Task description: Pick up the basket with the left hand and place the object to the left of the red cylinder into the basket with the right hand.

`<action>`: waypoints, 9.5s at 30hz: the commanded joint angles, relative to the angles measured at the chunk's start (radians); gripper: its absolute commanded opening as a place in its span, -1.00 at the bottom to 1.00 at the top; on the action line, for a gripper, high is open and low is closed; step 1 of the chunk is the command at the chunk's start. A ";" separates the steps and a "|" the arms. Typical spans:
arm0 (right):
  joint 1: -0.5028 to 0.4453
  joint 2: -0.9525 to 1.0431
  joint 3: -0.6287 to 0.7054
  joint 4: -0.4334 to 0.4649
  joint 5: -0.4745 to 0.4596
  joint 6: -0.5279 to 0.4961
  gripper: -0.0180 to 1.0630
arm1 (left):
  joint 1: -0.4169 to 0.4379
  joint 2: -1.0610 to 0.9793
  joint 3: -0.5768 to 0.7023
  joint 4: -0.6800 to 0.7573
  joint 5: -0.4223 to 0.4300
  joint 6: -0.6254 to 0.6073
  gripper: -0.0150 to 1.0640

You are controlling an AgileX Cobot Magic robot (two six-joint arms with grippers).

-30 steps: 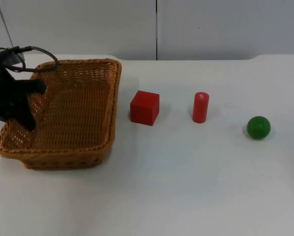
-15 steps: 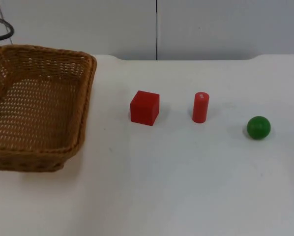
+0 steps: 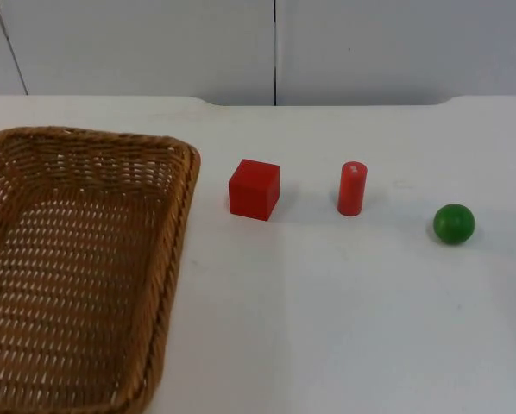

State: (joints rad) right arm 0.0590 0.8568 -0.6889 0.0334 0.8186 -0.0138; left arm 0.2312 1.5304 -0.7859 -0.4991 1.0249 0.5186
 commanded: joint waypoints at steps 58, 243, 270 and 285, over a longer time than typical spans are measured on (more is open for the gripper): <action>0.401 1.494 -1.345 0.343 0.084 -0.855 0.98 | 0.103 -0.016 0.024 -0.144 -0.010 0.102 -0.98; 0.738 0.122 -0.326 -0.033 -0.016 -0.021 0.74 | -0.229 0.060 0.024 -0.290 -0.326 0.011 -0.98; 0.738 0.122 -0.323 -0.057 -0.017 -0.021 0.74 | -0.359 0.417 0.022 -0.540 -0.436 0.254 0.91; 0.738 0.115 -0.281 -0.057 -0.060 -0.021 0.74 | -0.231 0.017 0.022 -0.372 -0.491 0.136 0.97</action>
State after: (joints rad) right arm 0.8026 0.9841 -0.9756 -0.0169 0.7777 -0.0337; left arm -0.0051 1.5742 -0.7621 -0.8955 0.5279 0.6707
